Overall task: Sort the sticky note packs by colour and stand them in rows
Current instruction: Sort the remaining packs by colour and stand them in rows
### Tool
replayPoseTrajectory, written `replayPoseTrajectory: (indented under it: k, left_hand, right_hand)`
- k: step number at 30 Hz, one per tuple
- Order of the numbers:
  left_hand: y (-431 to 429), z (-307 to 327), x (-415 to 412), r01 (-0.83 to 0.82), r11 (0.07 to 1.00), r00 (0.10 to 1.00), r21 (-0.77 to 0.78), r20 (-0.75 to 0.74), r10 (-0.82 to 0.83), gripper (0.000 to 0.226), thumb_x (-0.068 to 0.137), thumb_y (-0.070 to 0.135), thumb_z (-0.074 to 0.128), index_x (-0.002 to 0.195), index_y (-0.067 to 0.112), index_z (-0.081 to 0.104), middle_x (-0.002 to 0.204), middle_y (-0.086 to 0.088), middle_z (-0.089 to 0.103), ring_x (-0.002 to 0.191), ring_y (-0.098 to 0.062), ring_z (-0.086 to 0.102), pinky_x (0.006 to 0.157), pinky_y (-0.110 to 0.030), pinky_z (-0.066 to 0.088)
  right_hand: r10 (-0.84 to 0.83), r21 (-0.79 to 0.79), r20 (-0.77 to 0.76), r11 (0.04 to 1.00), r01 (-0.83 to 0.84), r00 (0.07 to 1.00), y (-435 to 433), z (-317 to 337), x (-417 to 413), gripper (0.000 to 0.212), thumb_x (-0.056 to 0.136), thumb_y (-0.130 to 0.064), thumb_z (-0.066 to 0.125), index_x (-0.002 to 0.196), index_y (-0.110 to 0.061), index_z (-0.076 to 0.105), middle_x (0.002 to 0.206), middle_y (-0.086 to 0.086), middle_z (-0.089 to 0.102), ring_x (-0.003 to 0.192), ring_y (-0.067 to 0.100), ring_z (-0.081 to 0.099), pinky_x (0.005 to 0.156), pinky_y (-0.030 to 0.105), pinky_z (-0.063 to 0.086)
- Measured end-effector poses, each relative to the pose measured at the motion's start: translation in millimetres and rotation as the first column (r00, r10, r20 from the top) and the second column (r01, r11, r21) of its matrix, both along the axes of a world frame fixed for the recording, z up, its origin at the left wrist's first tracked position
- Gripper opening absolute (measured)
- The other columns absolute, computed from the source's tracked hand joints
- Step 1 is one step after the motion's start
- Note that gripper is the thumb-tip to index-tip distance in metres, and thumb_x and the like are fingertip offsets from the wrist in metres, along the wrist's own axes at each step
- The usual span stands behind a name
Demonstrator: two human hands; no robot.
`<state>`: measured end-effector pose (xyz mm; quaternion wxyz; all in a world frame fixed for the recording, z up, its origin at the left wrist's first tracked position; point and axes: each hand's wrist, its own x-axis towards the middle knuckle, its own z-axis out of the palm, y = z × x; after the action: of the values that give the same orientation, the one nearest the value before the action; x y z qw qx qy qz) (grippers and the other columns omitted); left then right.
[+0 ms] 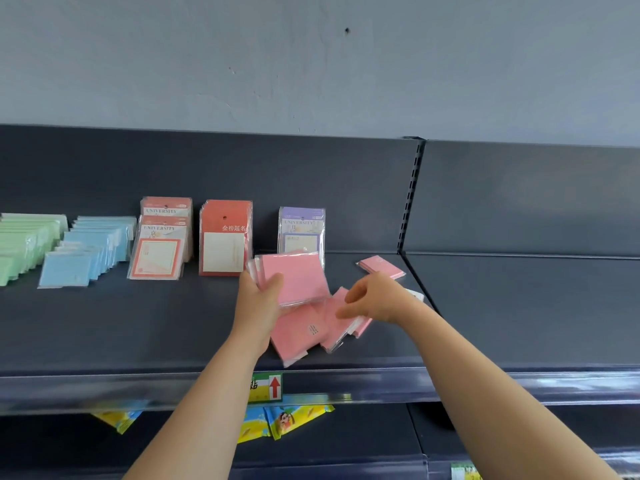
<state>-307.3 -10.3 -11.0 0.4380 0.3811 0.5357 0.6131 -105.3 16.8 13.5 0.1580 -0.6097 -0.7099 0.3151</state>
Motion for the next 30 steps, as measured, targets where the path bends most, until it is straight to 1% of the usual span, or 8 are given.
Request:
replayPoseTrajectory:
  k: [3,7,9,11,13,15,24,30]
  left_hand:
    - [-1,-4,-2,-0.011,1.000,1.000,0.001,0.022,0.011,0.029,0.097,0.023,0.054,0.124,0.024,0.044,0.117,-0.003,0.059,0.104,-0.021,0.061,0.088,-0.054,0.054]
    - [-2,-1,-8,-0.011,0.998,0.993,0.057,0.119,0.004,0.032,0.098,0.017,0.051,0.129,0.021,0.044,0.120,-0.006,0.060,0.107,-0.021,0.062,0.088,-0.052,0.055]
    - [-3,2,-9,-0.022,0.995,0.986,0.098,0.166,0.005,0.032,0.098,0.012,0.048,0.130,0.018,0.043,0.117,-0.007,0.061,0.103,-0.020,0.064,0.081,-0.048,0.058]
    - [-3,6,-10,-0.046,0.992,0.982,0.121,0.187,0.022,0.032,0.099,0.011,0.045,0.131,0.016,0.040,0.117,-0.006,0.061,0.100,-0.018,0.064,0.070,-0.038,0.059]
    - [-2,10,-9,-0.064,0.991,0.982,0.120,0.186,0.041,0.033,0.100,0.014,0.045,0.132,0.018,0.037,0.118,-0.004,0.059,0.099,-0.015,0.063,0.067,-0.031,0.057]
    - [-1,14,-7,-0.054,0.993,0.985,0.106,0.171,0.036,0.031,0.101,0.016,0.045,0.131,0.021,0.036,0.117,-0.001,0.057,0.096,-0.013,0.063,0.064,-0.030,0.057]
    - [-6,34,18,0.207,0.973,0.954,0.098,0.199,-0.223,0.025,0.103,0.019,0.042,0.127,0.020,0.048,0.120,-0.008,0.062,0.103,-0.026,0.067,0.068,-0.040,0.059]
    - [-7,39,31,0.352,0.930,0.930,0.105,0.075,-0.361,0.029,0.099,0.030,0.052,0.125,0.019,0.050,0.116,-0.007,0.066,0.101,-0.024,0.068,0.073,-0.047,0.060]
  right_hand:
    - [-0.005,-0.022,0.000,1.000,0.005,1.000,-2,-2,-1,0.023,0.069,-0.029,0.084,0.085,-0.018,0.073,0.089,-0.001,0.071,0.083,0.017,0.063,0.078,0.032,0.051]
    - [-0.083,-0.077,-0.148,0.994,0.073,0.985,-2,-4,4,0.006,0.083,-0.020,0.068,0.083,-0.015,0.069,0.079,0.003,0.067,0.065,0.015,0.056,0.060,0.025,0.045]
    - [-0.218,-0.113,-0.296,0.975,0.193,0.930,-1,-1,11,0.008,0.089,-0.014,0.058,0.093,-0.009,0.063,0.085,0.009,0.067,0.063,0.017,0.060,0.055,0.025,0.048]
    - [-0.320,-0.132,-0.459,0.947,0.293,0.829,-2,4,19,0.007,0.092,-0.009,0.053,0.096,-0.007,0.058,0.080,0.011,0.066,0.060,0.017,0.063,0.054,0.027,0.050]
    - [-0.339,-0.118,-0.587,0.934,0.336,0.735,-4,10,26,0.005,0.094,-0.008,0.052,0.094,-0.009,0.057,0.073,0.009,0.066,0.057,0.017,0.063,0.052,0.027,0.049]
    - [-0.298,-0.089,-0.659,0.943,0.322,0.691,-5,14,30,0.006,0.095,-0.013,0.053,0.094,-0.009,0.059,0.077,0.007,0.067,0.062,0.017,0.060,0.051,0.025,0.046]
    - [-0.158,0.043,-0.675,0.967,0.253,0.721,-5,20,25,0.013,0.092,-0.021,0.063,0.094,-0.010,0.070,0.082,0.001,0.064,0.072,0.014,0.055,0.067,0.026,0.048]
    - [-0.113,0.091,-0.700,0.965,0.245,0.705,-1,29,21,0.014,0.080,-0.014,0.077,0.090,-0.011,0.069,0.072,-0.003,0.060,0.059,0.008,0.052,0.058,0.020,0.045]
